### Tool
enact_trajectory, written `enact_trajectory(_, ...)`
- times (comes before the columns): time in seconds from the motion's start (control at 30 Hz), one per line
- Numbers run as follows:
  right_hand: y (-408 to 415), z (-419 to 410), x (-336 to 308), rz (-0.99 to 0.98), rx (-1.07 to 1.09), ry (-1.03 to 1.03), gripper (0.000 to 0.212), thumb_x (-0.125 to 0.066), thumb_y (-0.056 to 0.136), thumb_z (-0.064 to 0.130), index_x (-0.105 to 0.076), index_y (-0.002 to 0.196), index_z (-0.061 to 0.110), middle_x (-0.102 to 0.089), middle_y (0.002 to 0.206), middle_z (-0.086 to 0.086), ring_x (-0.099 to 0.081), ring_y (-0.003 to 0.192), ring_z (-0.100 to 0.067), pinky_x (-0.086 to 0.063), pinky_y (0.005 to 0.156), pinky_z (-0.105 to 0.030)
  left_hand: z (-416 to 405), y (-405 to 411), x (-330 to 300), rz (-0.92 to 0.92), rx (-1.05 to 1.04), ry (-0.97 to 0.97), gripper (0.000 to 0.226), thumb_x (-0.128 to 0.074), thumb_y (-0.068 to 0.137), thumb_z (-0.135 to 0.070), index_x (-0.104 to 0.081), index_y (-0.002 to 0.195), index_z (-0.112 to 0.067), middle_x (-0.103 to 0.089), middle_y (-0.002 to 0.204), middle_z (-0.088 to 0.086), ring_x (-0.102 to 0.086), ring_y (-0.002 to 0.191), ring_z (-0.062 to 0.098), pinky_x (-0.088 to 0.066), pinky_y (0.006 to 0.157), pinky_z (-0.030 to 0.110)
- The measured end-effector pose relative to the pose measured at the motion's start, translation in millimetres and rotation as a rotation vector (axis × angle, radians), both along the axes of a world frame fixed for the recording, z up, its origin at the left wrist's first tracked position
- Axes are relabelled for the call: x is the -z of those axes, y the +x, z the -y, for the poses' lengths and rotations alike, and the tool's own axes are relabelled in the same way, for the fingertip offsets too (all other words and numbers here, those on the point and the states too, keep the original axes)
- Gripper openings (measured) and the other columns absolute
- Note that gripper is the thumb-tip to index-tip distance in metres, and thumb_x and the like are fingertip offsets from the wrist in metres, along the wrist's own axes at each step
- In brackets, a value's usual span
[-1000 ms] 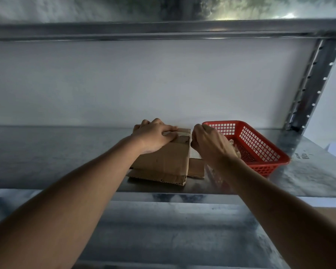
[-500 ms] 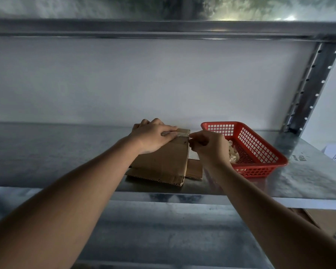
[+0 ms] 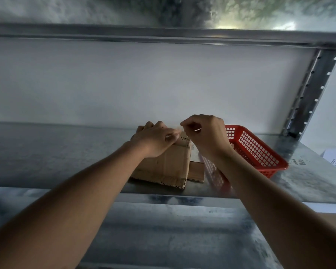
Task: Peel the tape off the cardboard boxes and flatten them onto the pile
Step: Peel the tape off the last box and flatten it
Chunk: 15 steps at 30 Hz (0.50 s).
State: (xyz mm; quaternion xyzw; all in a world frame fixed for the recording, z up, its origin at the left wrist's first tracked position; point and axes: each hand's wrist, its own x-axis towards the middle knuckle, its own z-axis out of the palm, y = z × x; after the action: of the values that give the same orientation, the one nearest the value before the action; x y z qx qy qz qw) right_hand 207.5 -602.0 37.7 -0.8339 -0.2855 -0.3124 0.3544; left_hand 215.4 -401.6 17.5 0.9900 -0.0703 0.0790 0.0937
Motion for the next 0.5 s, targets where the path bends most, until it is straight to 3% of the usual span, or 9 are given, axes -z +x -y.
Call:
enact_trajectory(0.13,5.4,-3.1,-5.5,-0.384,-0.040,0.185,0.019,-0.074,0.086,0.009,-0.082,0.090,0.025,-0.078,0.080,0.010,-0.075,0.080,-0.006,-0.063,0.082,-0.033,1.3,-6.4,-5.2,-0.055,0.006,0.005,0.037,-0.012,0.105,-0.057,-0.036,0.132,-0.069,-0.039,0.154,-0.004,-0.031,0.140,0.032,-0.023,0.110,0.050)
enact_trajectory(0.27,4.5,-7.5,-6.3,-0.629,-0.154,0.345,0.019,-0.080,0.084,0.005,-0.081,0.087,0.024,-0.080,0.083,0.003,-0.078,0.082,-0.016,-0.064,0.087,-0.039,5.4,-7.5,-23.7,-0.162,-0.022,0.086,0.047,-0.014,0.107,-0.051,-0.043,0.143,-0.060,-0.040,0.150,0.005,-0.028,0.142,0.037,-0.026,0.113,0.053)
enact_trajectory(0.43,10.2,-13.0,-2.9,-0.598,-0.091,0.336,0.018,-0.085,0.083,0.012,-0.081,0.085,0.029,-0.079,0.078,0.007,-0.077,0.078,-0.015,-0.065,0.077,-0.033,1.0,-9.7,-44.1,-0.261,-0.110,0.187,0.048,-0.024,0.107,-0.050,-0.030,0.154,-0.059,-0.034,0.158,0.009,-0.021,0.148,0.040,-0.030,0.114,0.055)
enact_trajectory(0.5,12.3,-16.0,0.9,-0.514,0.013,0.264,0.013,-0.087,0.082,0.018,-0.083,0.085,0.030,-0.078,0.077,0.009,-0.075,0.075,-0.009,-0.064,0.077,-0.031,-1.8,-12.4,-46.0,-0.260,-0.114,0.175,0.049,-0.027,0.108,-0.049,-0.031,0.157,-0.053,-0.036,0.161,0.009,-0.029,0.147,0.039,-0.032,0.116,0.052)
